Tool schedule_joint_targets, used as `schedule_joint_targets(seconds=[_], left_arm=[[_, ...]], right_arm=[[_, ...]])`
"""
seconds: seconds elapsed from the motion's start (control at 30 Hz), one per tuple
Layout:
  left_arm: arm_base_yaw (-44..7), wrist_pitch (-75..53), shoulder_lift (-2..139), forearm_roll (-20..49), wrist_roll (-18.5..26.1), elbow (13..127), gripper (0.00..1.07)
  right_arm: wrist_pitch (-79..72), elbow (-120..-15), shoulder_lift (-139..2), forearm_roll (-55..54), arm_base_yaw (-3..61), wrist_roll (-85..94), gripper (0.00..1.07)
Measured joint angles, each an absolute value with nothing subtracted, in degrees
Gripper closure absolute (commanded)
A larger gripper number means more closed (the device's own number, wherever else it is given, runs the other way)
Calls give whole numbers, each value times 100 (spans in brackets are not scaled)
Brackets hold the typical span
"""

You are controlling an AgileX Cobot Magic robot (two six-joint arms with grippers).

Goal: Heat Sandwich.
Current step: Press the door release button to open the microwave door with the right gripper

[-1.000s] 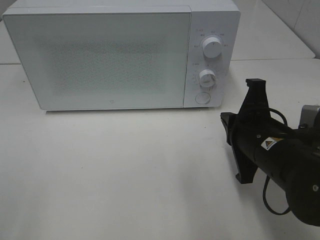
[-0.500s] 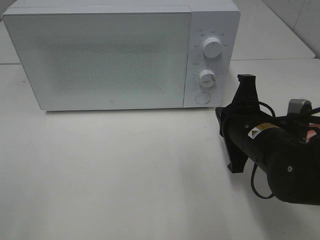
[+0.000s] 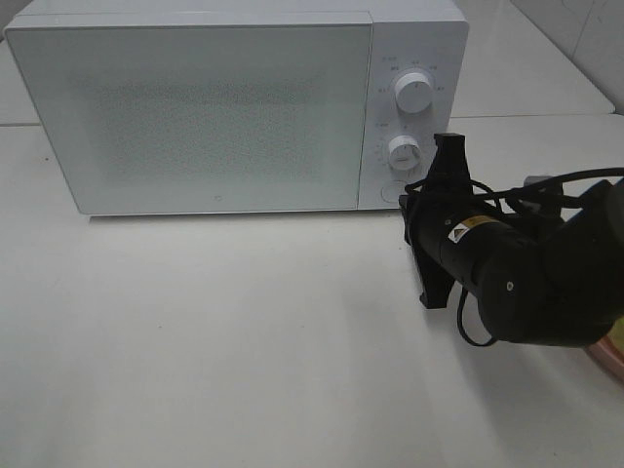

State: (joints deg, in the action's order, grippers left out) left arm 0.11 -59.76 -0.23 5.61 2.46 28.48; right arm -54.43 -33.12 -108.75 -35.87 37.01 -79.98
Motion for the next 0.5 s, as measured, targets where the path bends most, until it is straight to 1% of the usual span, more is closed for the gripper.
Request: schedule_joint_targets(seconds=[0.23, 0.5], left_arm=[[11, -5976, -23, 561, 246, 2848, 10], [11, -5976, -23, 561, 246, 2848, 10]], right_arm=[[-5145, -3822, -11224, -3157, 3329, -8102, 107], [-4916, -4269, -11602, -3071, 3071, -8188, 107]])
